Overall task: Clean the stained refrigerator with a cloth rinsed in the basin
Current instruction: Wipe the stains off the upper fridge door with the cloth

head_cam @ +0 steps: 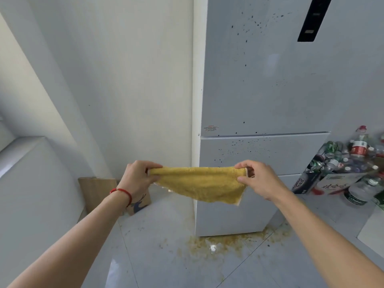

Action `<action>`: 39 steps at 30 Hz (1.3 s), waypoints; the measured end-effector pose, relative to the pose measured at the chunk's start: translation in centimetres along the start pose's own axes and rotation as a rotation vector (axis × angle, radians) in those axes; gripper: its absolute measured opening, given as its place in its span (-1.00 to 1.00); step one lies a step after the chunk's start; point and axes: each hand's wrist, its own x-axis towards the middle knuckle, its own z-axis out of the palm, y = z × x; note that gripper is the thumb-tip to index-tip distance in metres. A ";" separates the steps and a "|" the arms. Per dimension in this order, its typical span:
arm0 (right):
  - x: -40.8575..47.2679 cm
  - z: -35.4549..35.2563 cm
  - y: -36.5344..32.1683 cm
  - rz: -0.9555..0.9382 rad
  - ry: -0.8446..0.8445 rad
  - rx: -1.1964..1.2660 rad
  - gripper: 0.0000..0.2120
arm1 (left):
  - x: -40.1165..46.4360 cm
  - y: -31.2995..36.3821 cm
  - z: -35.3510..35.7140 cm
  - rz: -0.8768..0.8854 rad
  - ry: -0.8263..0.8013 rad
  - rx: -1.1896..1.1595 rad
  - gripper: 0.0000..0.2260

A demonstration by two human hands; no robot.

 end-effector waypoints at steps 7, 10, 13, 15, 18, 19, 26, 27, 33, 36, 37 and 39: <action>0.6 -4.6 -0.3 -0.101 0.110 0.090 -0.84 | 1.9 4.4 -1.8 -0.033 0.093 -0.255 -0.84; 0.9 -4.6 -0.3 0.070 -0.006 0.559 -0.58 | 2.2 7.1 -0.6 -0.351 -0.026 -0.832 -0.68; 0.9 -3.1 0.6 0.206 0.025 0.547 -0.62 | 1.7 8.3 2.1 -0.530 -0.177 -0.890 -0.68; 0.4 -2.6 1.4 0.291 0.037 0.515 -0.67 | 1.4 8.3 3.3 -0.578 -0.274 -0.913 -0.64; -0.6 -3.5 2.2 0.358 -0.021 0.581 -0.72 | 1.1 8.4 4.6 -0.593 -0.398 -0.972 -0.61; -0.9 -3.8 2.0 0.355 -0.051 0.625 -0.73 | 1.0 8.8 5.1 -0.574 -0.432 -0.964 -0.62; -3.4 -2.8 -2.1 0.166 -0.443 0.734 -0.73 | -1.0 16.0 11.1 -0.384 -0.712 -1.026 -0.57; -3.6 -3.2 -1.9 0.138 -0.376 0.685 -0.73 | -1.0 16.4 11.6 -0.382 -0.673 -1.067 -0.62; -4.3 -4.5 1.9 0.318 0.126 0.646 -0.82 | 0.8 20.4 12.0 -0.211 -0.423 -0.717 -0.74; -1.9 -4.3 1.0 0.382 -0.085 1.135 -0.58 | 1.8 25.1 11.2 -0.010 -0.463 -0.486 -0.79; -0.8 -4.9 0.3 0.347 -0.115 1.328 -0.56 | 2.4 26.7 10.5 0.012 -0.505 -0.486 -0.76; 0.6 -6.6 -1.2 0.263 -0.102 1.586 -0.63 | 3.4 29.0 8.7 0.019 -0.521 -0.508 -0.74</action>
